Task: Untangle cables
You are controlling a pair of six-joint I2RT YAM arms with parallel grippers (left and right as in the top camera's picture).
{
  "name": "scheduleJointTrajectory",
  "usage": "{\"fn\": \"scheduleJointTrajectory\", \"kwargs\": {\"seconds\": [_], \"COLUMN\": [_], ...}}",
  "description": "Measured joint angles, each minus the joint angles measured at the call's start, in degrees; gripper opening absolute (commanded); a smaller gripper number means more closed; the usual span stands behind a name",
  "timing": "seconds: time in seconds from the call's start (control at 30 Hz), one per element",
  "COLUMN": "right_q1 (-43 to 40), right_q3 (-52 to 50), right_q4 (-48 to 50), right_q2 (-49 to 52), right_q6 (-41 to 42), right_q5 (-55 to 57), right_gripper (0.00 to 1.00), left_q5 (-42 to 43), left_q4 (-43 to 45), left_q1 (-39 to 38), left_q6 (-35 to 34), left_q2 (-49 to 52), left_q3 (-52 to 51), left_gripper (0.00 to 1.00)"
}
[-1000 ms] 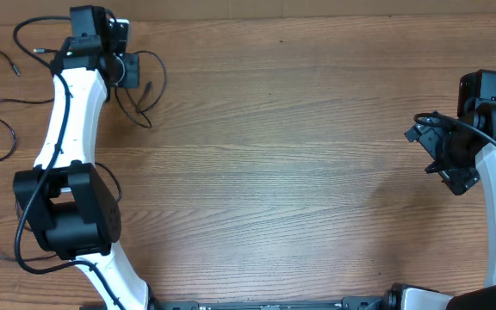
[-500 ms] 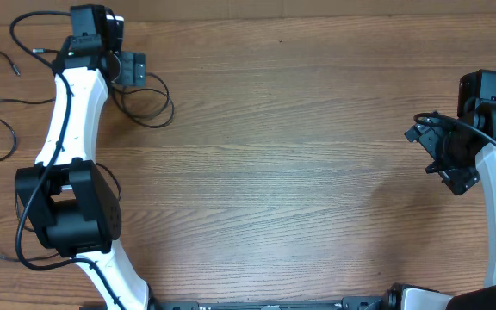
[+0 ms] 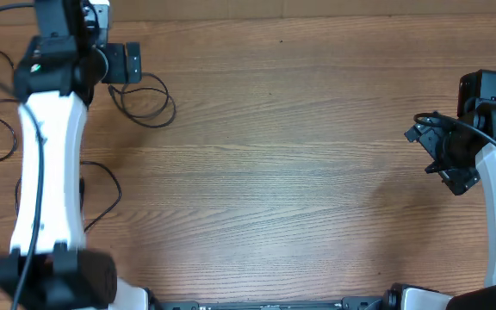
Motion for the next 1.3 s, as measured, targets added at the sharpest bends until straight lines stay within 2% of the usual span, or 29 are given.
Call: {"fn": "scheduleJointTrajectory", "kwargs": {"seconds": [0.33, 0.63, 0.93, 1.07, 1.3], "right_q1": [0.0, 0.0, 0.0, 0.0, 0.0], "right_q3": [0.0, 0.0, 0.0, 0.0, 0.0], "right_q4": [0.0, 0.0, 0.0, 0.0, 0.0], "right_q2": [0.0, 0.0, 0.0, 0.0, 0.0], "right_q6": [0.0, 0.0, 0.0, 0.0, 0.0], "right_q5": [0.0, 0.0, 0.0, 0.0, 0.0], "right_gripper": [1.00, 1.00, 1.00, 1.00, 1.00], "left_q5": [4.6, 7.5, 7.7, 7.2, 1.5], "left_q4": [-11.9, -18.9, -31.5, -32.7, -33.5], "left_q1": [0.0, 0.0, 0.0, 0.0, 0.0], "left_q6": [-1.9, -2.5, -2.5, -2.5, -3.3], "left_q2": [-8.3, -20.6, -31.3, -37.3, -47.7], "left_q3": [0.0, 0.0, 0.0, 0.0, 0.0], "left_gripper": [1.00, 1.00, 1.00, 1.00, 1.00]}}
